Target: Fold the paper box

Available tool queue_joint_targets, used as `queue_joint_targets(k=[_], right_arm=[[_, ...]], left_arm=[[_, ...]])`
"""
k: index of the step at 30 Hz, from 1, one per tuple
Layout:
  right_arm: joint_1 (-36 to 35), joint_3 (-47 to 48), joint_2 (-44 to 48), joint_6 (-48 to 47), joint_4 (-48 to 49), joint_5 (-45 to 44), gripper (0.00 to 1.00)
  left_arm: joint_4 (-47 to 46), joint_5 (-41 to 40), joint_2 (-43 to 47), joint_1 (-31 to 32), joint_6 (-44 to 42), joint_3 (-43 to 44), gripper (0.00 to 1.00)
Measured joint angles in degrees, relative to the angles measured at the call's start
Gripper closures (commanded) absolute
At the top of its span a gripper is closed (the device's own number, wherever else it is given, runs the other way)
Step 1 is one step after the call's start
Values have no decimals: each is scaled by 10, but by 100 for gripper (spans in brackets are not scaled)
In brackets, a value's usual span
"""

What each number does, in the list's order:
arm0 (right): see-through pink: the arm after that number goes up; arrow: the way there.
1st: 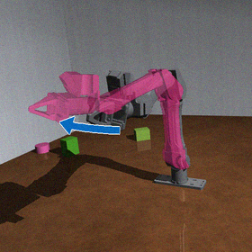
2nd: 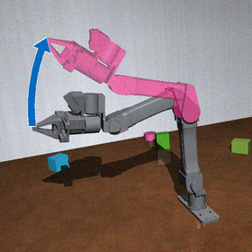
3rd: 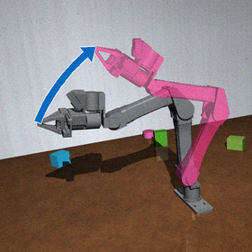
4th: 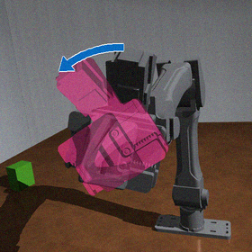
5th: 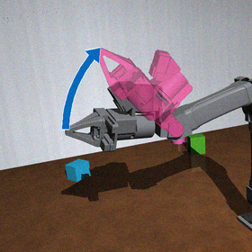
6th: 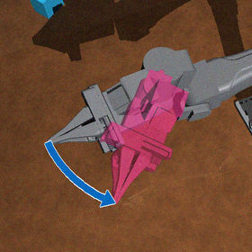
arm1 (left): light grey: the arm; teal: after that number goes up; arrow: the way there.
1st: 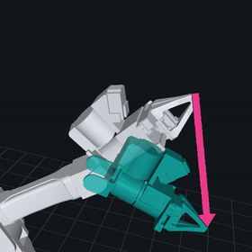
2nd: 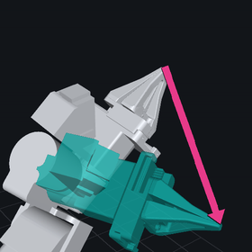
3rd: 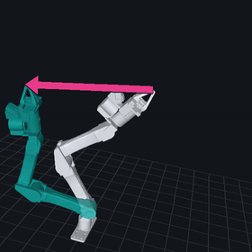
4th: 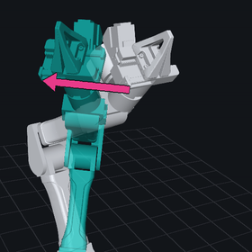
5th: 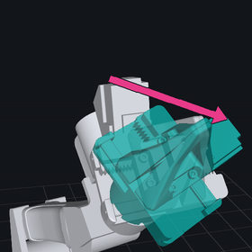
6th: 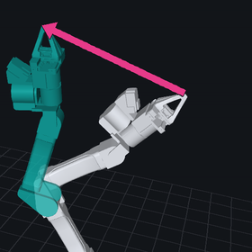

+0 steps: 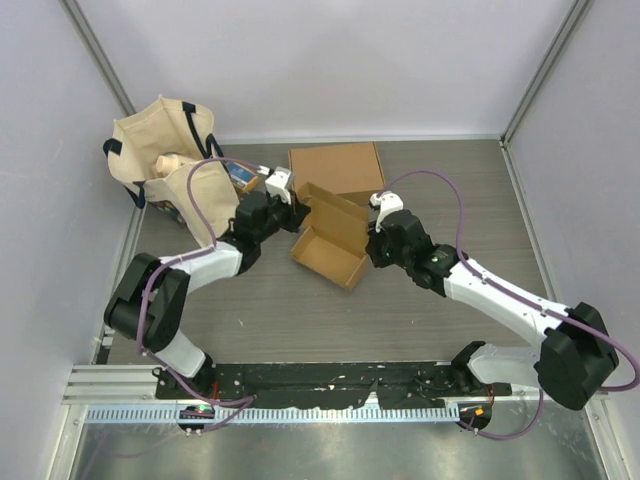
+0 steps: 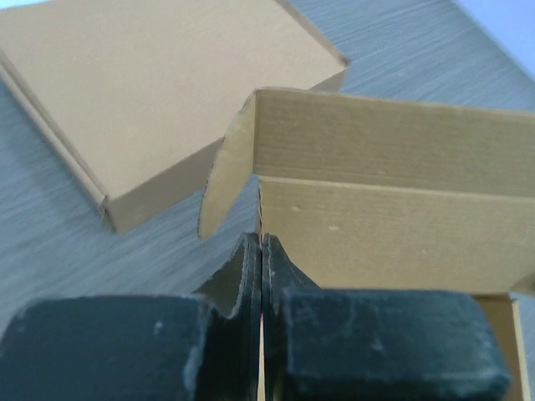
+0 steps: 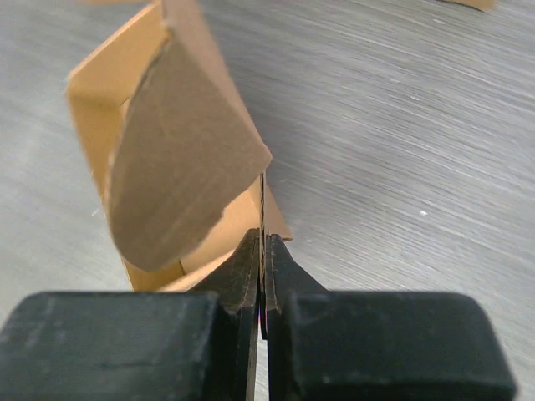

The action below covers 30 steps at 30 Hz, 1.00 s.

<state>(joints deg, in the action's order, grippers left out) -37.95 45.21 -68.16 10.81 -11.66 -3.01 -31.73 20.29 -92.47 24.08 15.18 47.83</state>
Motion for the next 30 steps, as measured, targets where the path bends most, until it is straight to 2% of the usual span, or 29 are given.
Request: queue_joint_targets(k=[5,8,12,17,22,23,26,28,30], right_arm=[[-12,30,-60,118,-21,-156,91],[-32,31,-87,182,-23,-236,91],[-67,5,-94,231,11,-304,90],[-125,-49,-94,264,81,-396,90],[-165,-108,-96,306,155,-480,81],[-168,-116,-96,311,168,-489,77],[-169,-129,-96,302,199,-495,53],[-167,-129,-93,278,202,-476,44],[-163,-129,-78,246,190,-434,40]], left_arm=[[-44,-276,50,112,-6,-81,100],[-68,-377,61,161,-1,-113,100],[-110,-465,62,196,11,-145,100],[-174,-531,58,228,28,-182,100],[-252,-559,47,259,33,-220,100],[-263,-561,47,263,33,-226,100],[-296,-566,44,271,31,-247,100],[-319,-574,42,274,23,-265,100],[-333,-580,41,277,17,-282,100]])
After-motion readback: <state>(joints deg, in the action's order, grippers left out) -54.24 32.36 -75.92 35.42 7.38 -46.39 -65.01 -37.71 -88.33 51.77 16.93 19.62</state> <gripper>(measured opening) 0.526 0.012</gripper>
